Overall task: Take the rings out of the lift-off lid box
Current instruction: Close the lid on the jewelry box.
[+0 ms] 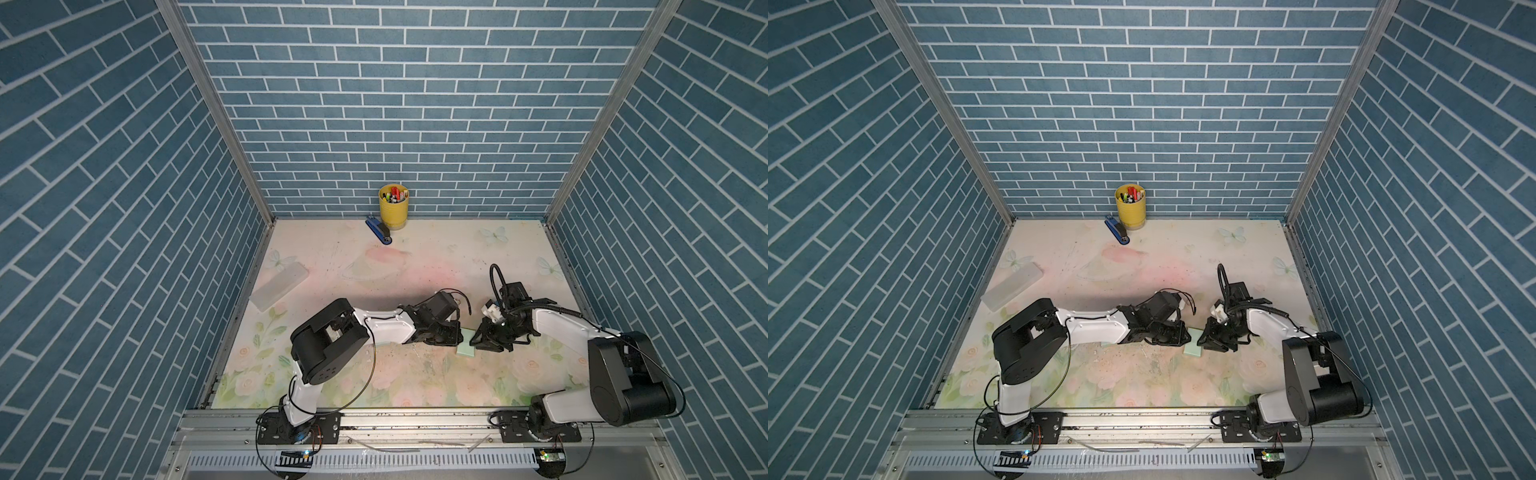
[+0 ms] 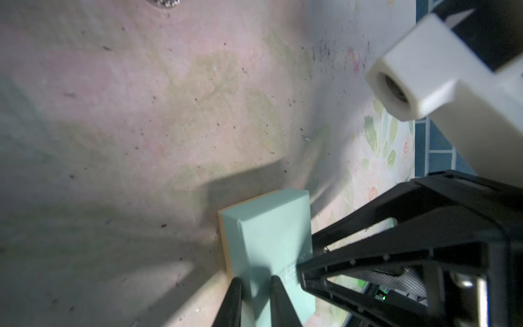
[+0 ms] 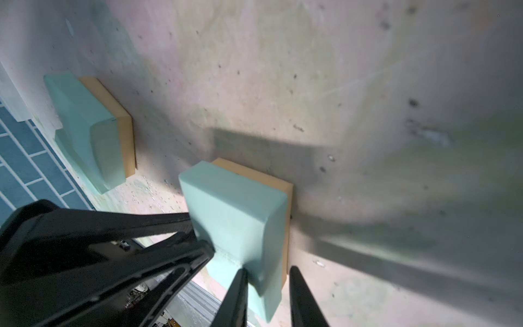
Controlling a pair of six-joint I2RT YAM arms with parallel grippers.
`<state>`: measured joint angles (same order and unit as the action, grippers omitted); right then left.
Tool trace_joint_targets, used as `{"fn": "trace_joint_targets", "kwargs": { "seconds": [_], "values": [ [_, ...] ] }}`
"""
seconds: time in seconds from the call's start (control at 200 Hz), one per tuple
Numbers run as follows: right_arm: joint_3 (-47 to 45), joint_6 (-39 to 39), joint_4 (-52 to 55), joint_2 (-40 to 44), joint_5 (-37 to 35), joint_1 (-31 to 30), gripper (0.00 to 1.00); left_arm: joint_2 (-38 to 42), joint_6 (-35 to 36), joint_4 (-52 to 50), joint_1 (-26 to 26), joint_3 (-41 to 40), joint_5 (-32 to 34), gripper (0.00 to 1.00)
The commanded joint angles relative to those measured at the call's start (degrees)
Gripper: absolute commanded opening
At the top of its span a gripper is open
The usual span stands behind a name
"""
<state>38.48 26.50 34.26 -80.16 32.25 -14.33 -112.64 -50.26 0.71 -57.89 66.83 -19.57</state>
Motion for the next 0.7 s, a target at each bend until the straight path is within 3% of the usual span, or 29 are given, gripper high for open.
{"fn": "trace_joint_targets", "kwargs": {
  "seconds": [0.0,0.17,0.315,0.55,0.695],
  "values": [
    [3.13,-2.47,4.39,3.31,-5.96,0.41,0.28,-2.89,-3.16,-6.84,0.13,1.6,1.23,0.2],
    [6.35,-4.08,6.15,2.38,-5.6,0.44,0.28,-4.44,-8.53,-4.05,-0.14,3.35,-0.42,0.2],
    [8.81,-5.12,7.49,1.81,-5.52,0.35,0.29,-1.97,-7.91,-5.86,-0.47,4.53,1.77,0.26],
    [13.84,-5.5,10.45,5.63,-5.44,-0.41,0.32,5.93,0.38,-14.27,0.87,6.03,6.26,0.46],
    [17.66,-5.15,11.5,5.99,-6.42,-2.71,0.35,11.22,8.0,-20.69,3.5,6.62,6.52,0.5]
  ]
}}
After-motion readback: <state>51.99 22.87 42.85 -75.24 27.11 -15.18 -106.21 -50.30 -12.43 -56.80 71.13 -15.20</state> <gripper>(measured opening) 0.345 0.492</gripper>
